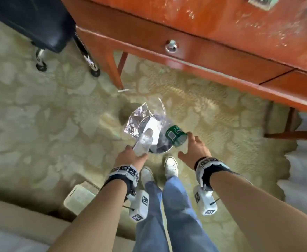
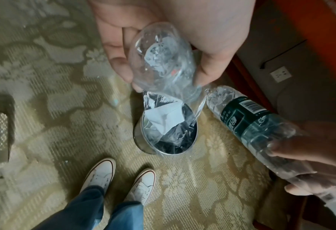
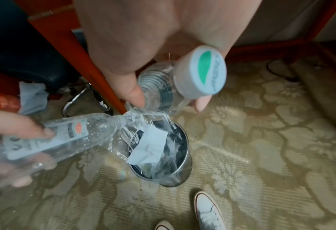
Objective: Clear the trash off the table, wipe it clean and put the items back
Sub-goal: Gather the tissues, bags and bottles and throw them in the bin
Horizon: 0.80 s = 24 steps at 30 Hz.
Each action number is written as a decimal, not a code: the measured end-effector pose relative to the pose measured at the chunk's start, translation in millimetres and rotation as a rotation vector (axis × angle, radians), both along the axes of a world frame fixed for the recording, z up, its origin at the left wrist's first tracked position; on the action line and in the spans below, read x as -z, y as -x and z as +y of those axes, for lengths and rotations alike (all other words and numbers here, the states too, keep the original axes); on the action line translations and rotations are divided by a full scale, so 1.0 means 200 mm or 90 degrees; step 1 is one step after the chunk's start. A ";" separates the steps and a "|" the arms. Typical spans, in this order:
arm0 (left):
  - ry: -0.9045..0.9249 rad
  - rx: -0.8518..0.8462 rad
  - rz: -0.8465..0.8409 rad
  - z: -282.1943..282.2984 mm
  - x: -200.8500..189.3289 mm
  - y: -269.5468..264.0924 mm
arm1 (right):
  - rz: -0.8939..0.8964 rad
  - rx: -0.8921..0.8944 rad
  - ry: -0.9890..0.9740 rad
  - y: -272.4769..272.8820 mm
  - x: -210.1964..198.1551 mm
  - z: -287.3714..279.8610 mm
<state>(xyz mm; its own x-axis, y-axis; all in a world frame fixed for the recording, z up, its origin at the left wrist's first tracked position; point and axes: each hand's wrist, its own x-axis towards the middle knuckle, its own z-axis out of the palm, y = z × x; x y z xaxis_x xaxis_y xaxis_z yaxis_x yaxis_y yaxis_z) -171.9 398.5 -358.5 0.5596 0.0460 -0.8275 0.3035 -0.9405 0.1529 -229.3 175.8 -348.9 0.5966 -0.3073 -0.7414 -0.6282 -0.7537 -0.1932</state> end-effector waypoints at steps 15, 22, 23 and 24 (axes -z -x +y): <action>0.087 -0.147 0.045 -0.27 0.80 -0.14 | 0.068 0.092 -0.051 -0.13 0.82 0.09; 0.063 -0.091 0.070 -0.24 0.92 -0.08 | 0.125 0.095 -0.120 -0.12 0.91 0.10; 0.064 -0.096 0.059 -0.23 0.93 -0.08 | 0.125 0.096 -0.121 -0.12 0.91 0.09; 0.058 -0.097 0.045 -0.23 0.94 -0.07 | 0.120 0.097 -0.121 -0.12 0.92 0.09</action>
<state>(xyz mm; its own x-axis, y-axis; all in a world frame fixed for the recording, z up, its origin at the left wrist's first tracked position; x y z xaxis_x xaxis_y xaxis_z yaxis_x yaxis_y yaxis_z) -157.2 352.6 -546.0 0.4921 0.0481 -0.8692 0.4541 -0.8661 0.2091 -205.0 193.2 -532.5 0.4015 -0.2274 -0.8872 -0.7693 -0.6094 -0.1919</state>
